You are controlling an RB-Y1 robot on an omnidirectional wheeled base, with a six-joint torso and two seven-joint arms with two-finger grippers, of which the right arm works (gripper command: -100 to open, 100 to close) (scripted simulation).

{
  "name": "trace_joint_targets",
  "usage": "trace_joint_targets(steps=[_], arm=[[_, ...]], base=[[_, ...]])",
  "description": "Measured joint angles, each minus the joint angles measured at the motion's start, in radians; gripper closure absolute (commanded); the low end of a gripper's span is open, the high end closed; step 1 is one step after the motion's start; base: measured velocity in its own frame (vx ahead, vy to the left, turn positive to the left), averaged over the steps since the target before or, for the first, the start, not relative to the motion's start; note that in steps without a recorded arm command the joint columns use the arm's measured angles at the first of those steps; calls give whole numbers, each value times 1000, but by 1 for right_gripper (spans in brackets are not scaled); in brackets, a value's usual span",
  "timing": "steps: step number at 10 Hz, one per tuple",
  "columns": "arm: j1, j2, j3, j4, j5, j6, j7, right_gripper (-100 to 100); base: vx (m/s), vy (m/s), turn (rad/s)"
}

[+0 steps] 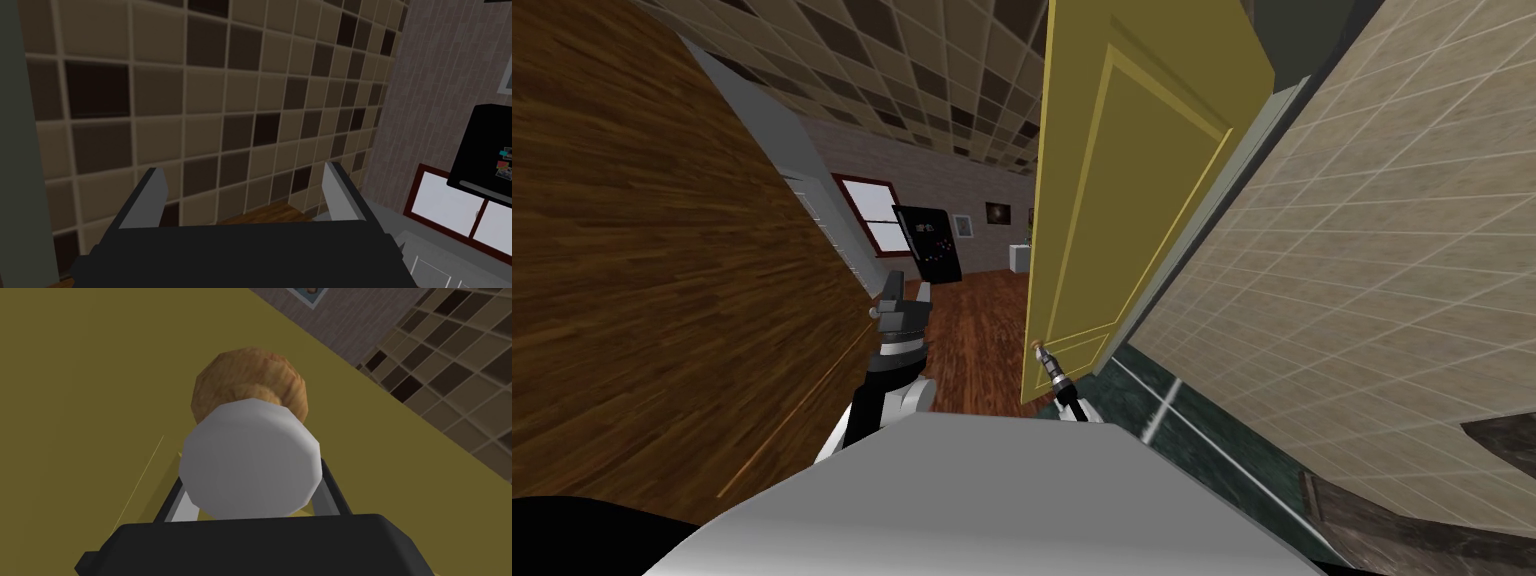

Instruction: Push the door open

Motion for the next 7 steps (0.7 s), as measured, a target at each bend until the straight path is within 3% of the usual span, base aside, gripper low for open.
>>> trace_joint_targets(steps=[7], arm=[[-14, -6, 28, 15, -65, -1, -167, 100]], base=[[49, 28, -44]])
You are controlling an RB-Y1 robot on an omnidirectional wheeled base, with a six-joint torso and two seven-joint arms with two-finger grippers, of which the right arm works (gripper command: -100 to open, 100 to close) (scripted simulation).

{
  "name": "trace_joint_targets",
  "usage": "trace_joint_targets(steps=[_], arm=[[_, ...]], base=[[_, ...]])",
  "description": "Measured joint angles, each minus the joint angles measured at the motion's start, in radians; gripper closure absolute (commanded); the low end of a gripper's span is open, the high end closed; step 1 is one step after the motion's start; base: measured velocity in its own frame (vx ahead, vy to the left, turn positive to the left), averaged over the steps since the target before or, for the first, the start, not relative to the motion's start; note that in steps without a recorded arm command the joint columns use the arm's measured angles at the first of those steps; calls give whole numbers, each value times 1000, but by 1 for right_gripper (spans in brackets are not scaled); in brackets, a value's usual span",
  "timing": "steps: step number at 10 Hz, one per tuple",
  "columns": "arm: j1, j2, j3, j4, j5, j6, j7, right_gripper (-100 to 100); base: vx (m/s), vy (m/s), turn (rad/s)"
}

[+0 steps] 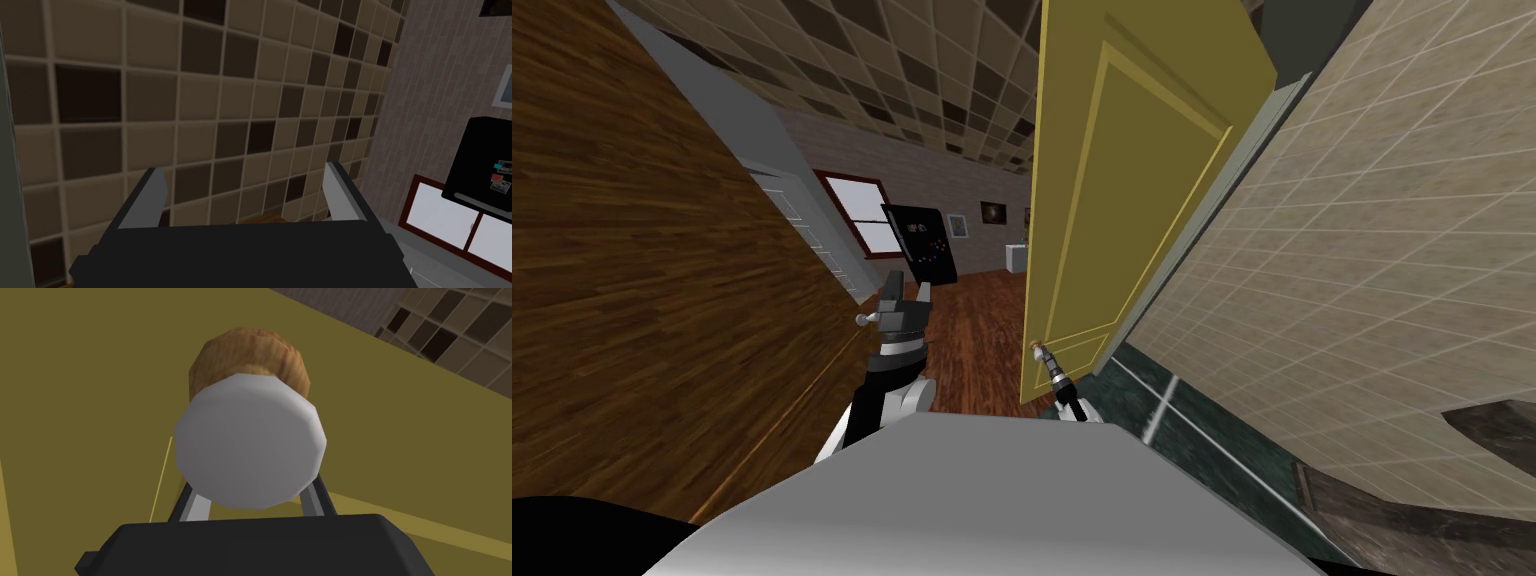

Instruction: Push the door open

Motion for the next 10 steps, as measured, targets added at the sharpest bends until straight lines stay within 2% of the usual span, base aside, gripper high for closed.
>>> trace_joint_targets(steps=[3, 4, 5, 10], arm=[[-12, -4, 6, 12, -27, -5, -69, 100], [-13, -4, 12, 13, -37, -4, -94, -100], [-7, -6, 11, 6, -28, -5, -85, -100], [33, -20, -4, -34, 44, -25, 54, -100]], base=[[50, 25, -33], [18, 22, -80], [-12, 16, -66], [-20, 18, -62]])
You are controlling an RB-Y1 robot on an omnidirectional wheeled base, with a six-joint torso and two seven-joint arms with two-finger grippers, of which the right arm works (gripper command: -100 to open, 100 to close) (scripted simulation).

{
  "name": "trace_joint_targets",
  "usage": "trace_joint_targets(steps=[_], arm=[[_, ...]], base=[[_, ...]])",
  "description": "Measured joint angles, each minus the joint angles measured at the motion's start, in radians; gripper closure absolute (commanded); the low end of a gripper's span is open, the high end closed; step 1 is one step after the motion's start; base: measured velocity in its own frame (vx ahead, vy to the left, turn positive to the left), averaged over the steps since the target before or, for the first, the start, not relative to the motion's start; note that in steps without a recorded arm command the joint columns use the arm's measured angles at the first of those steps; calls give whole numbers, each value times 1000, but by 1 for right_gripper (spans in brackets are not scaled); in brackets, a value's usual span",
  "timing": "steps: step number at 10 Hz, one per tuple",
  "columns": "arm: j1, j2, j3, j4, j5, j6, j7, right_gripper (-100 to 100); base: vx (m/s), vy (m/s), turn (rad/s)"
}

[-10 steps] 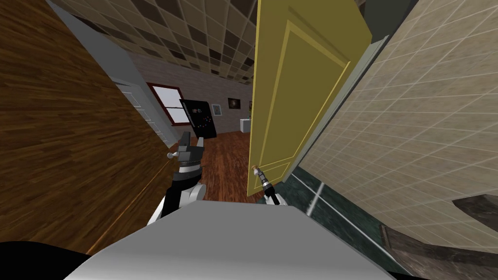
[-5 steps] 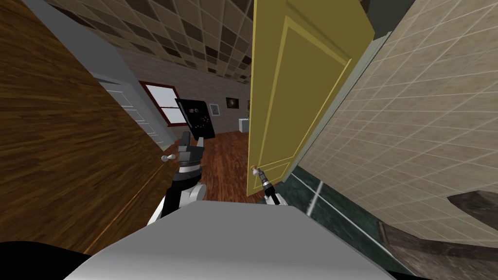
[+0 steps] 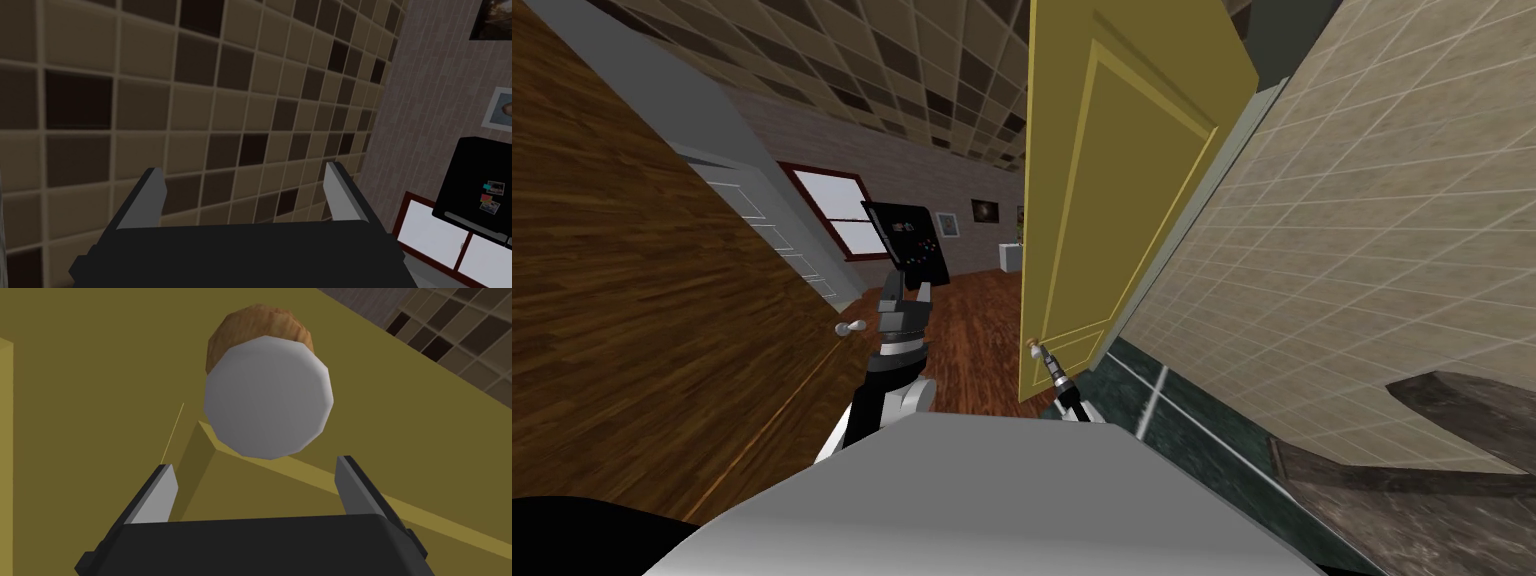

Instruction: Push the door open

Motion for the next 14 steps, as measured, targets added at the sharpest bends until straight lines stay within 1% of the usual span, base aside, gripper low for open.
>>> trace_joint_targets(steps=[1, 3, 6, 7, 8, 11, 13, 14], arm=[[4, -2, -2, -2, 8, -4, 22, -100], [25, -8, -7, -26, 39, -9, 77, -100], [38, -13, -14, -35, 68, -22, 146, -100], [53, -17, -16, -55, 84, -20, 171, -100], [64, -22, -20, -66, 103, -25, 199, -100], [80, -26, -28, -78, 136, -38, 269, -100], [101, -34, -35, -100, 172, -44, 323, -100], [106, -35, -37, -105, 182, -48, 347, -100]], base=[[-8, 18, -68], [-11, 22, -70], [-11, 15, -54], [-20, 22, -124], [-17, 22, -38], [-13, 17, -57], [-20, 21, -77], [-12, 23, -78]])
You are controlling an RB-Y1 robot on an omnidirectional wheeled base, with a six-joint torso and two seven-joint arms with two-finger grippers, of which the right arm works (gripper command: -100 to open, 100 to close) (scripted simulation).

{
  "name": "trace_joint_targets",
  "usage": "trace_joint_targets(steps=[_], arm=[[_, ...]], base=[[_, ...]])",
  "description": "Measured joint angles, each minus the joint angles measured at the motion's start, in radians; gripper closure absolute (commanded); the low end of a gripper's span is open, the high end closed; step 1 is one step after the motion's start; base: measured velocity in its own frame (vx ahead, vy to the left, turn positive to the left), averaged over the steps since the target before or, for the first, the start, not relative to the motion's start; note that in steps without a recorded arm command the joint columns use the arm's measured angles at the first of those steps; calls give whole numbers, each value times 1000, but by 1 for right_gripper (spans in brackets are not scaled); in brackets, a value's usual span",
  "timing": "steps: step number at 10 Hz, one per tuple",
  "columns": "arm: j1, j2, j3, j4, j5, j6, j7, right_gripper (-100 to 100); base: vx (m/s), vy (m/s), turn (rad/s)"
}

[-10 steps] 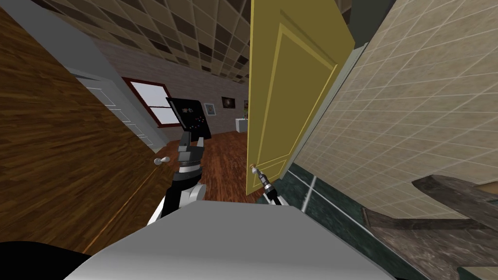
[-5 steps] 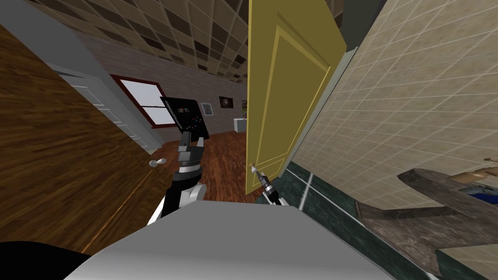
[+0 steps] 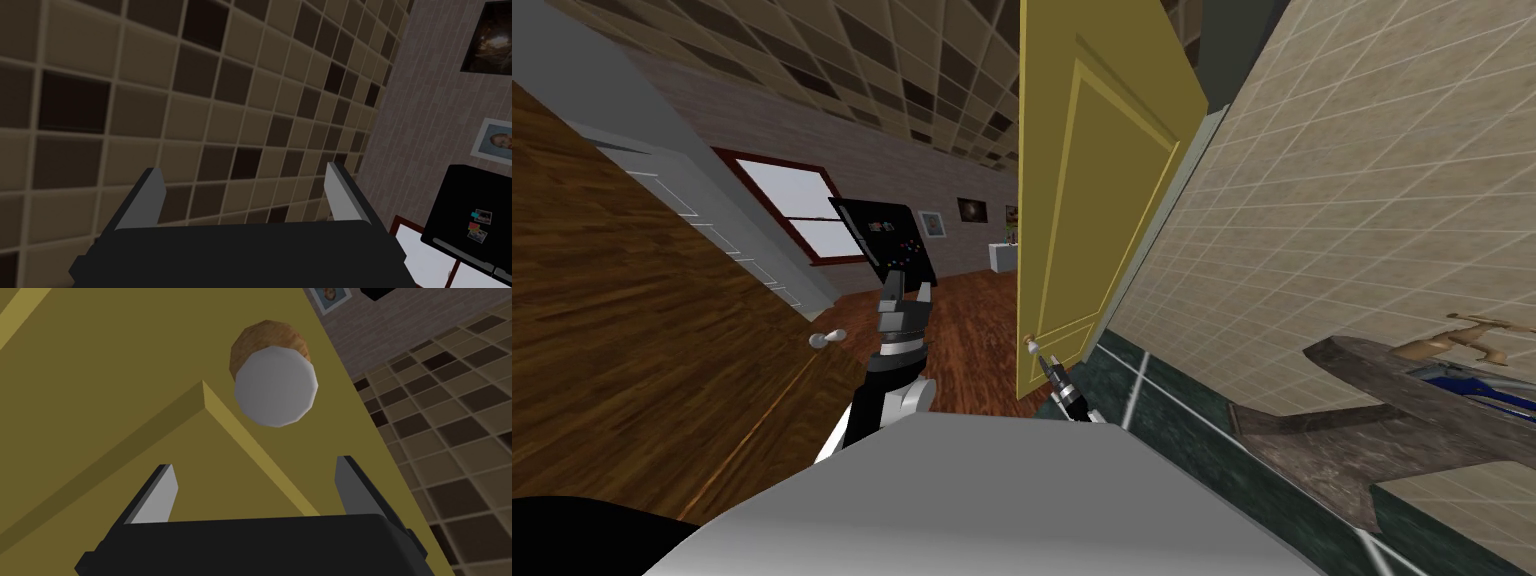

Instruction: Push the door open

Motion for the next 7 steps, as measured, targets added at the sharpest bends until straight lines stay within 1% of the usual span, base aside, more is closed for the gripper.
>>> trace_joint_targets(steps=[2, 4, 7], arm=[[13, -5, -5, -10, 23, -8, 47, -100], [37, -11, -11, -38, 59, -13, 101, -100], [54, -17, -18, -54, 90, -22, 169, -100]], base=[[-12, 16, -65], [-17, 19, -62], [-13, 14, -59]])
